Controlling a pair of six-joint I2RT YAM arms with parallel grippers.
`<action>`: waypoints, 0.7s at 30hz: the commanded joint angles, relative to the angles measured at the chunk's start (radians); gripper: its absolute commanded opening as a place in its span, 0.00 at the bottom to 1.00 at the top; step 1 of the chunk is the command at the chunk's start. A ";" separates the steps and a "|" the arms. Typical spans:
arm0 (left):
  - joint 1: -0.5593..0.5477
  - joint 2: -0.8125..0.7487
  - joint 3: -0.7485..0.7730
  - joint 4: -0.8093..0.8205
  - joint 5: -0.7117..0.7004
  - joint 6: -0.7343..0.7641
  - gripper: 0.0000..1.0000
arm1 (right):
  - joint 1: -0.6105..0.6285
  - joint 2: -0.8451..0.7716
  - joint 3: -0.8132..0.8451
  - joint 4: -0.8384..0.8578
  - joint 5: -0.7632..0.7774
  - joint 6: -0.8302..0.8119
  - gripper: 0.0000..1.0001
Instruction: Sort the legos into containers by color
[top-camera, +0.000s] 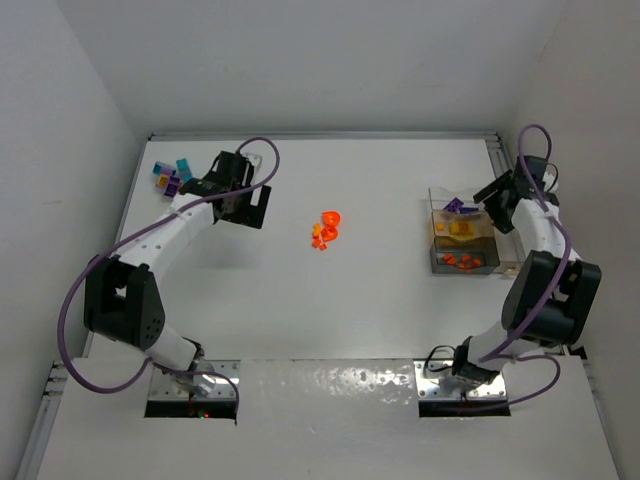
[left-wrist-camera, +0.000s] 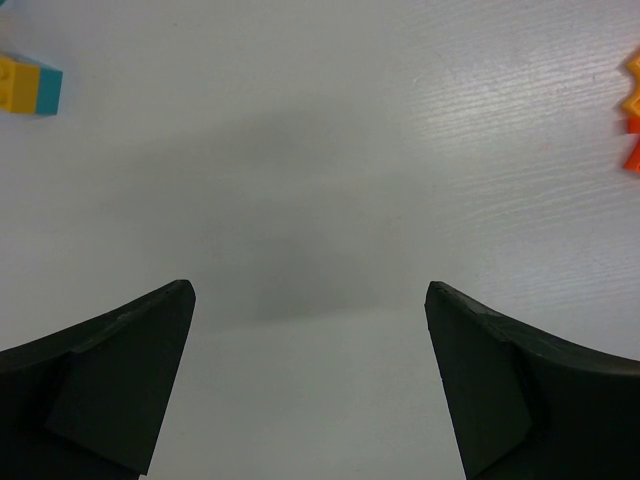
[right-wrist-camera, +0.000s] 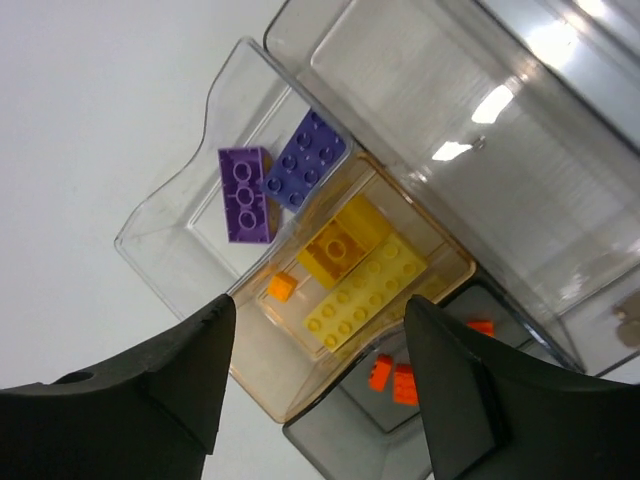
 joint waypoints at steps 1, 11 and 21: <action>0.001 -0.018 0.009 0.036 -0.021 0.017 0.99 | 0.005 -0.034 0.079 -0.038 0.082 -0.115 0.67; 0.001 0.003 0.050 0.029 -0.095 0.040 0.95 | 0.582 0.113 0.202 -0.010 -0.042 -0.530 0.45; 0.001 -0.026 0.033 0.029 -0.149 0.058 0.94 | 0.850 0.524 0.627 -0.112 -0.085 -0.629 0.99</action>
